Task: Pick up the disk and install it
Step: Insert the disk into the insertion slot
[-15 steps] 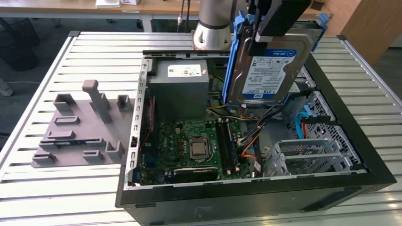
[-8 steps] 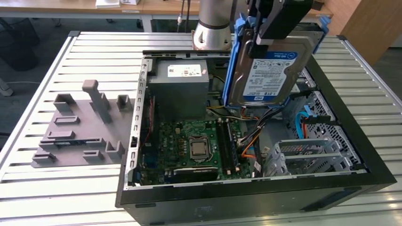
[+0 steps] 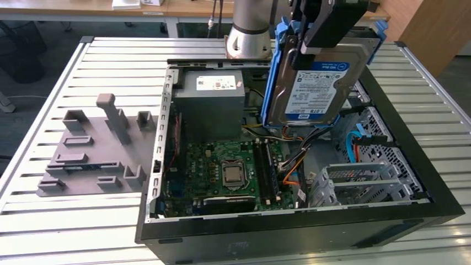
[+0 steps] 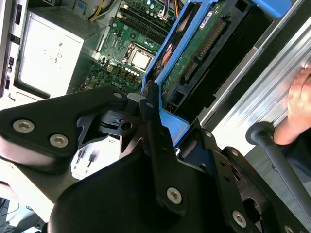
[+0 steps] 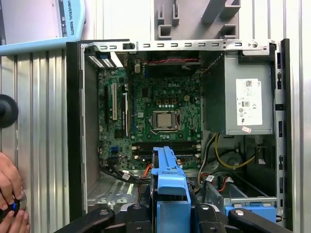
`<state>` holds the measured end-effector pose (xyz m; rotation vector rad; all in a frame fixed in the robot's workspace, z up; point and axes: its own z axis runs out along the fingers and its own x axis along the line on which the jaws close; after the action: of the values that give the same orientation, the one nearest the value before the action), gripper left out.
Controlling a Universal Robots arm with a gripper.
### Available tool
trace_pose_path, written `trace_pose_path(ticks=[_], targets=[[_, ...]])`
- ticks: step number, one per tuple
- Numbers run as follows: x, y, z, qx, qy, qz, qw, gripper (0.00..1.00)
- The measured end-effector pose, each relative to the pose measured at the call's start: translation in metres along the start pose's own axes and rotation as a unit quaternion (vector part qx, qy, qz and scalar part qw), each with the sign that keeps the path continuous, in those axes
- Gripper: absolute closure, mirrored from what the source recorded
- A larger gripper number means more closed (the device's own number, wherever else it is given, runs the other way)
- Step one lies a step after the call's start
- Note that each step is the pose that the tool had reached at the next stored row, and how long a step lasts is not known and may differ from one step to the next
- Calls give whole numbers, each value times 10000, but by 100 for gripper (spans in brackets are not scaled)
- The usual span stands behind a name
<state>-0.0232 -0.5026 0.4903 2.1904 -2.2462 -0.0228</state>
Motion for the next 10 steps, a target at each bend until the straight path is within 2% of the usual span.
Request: trace_pose_path(ticks=[10], targets=[[51, -1, 0, 0, 2, 0, 10000, 64]])
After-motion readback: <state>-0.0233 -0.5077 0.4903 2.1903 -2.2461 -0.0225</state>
